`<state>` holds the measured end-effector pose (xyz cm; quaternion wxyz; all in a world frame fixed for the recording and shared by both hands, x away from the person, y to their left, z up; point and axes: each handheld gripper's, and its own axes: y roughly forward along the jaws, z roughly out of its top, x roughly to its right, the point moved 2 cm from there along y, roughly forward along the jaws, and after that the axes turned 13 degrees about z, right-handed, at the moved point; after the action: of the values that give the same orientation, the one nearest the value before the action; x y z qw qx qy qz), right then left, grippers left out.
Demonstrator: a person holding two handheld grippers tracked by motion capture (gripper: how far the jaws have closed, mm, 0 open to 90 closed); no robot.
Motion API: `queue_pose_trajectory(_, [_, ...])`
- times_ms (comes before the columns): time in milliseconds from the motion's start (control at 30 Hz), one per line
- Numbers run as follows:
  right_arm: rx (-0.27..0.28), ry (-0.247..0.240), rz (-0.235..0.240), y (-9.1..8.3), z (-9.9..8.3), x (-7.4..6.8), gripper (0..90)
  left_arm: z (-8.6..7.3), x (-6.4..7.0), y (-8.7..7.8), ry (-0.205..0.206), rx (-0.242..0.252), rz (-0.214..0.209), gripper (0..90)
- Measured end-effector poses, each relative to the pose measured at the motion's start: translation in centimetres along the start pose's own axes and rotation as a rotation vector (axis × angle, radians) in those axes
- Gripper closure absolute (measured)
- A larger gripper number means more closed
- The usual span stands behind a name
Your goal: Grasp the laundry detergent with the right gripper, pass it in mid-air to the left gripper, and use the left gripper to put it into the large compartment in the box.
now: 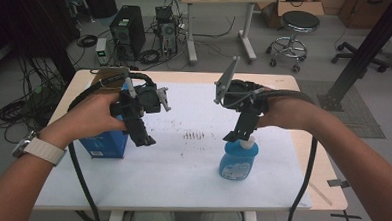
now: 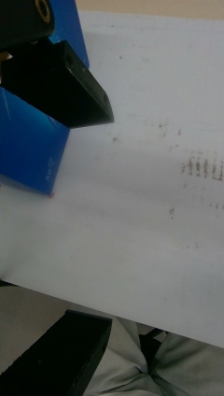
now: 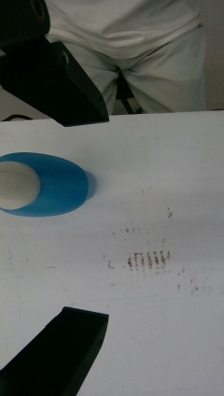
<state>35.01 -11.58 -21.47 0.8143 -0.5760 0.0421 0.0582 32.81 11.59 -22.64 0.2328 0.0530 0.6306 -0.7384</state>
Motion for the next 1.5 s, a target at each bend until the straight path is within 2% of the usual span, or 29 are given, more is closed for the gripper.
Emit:
queue_pose_trajectory(600, [0.039, 0.054, -0.032, -2.1, -3.9, -0.3, 4.6, 1.1, -0.1, 0.1, 0.008, 0.000, -0.001, 4.8])
queue_pose_trajectory(967, [0.086, 0.064, -0.043, -2.8, -6.0, -0.2, 4.6, 1.5, -0.2, 0.2, 0.005, 0.000, -0.003, 4.8])
queue_pose_trajectory(1500, [0.124, 0.078, -0.031, -2.3, -8.3, -0.4, 4.6, 1.7, -0.2, 0.3, 0.002, -0.001, -0.003, 4.8])
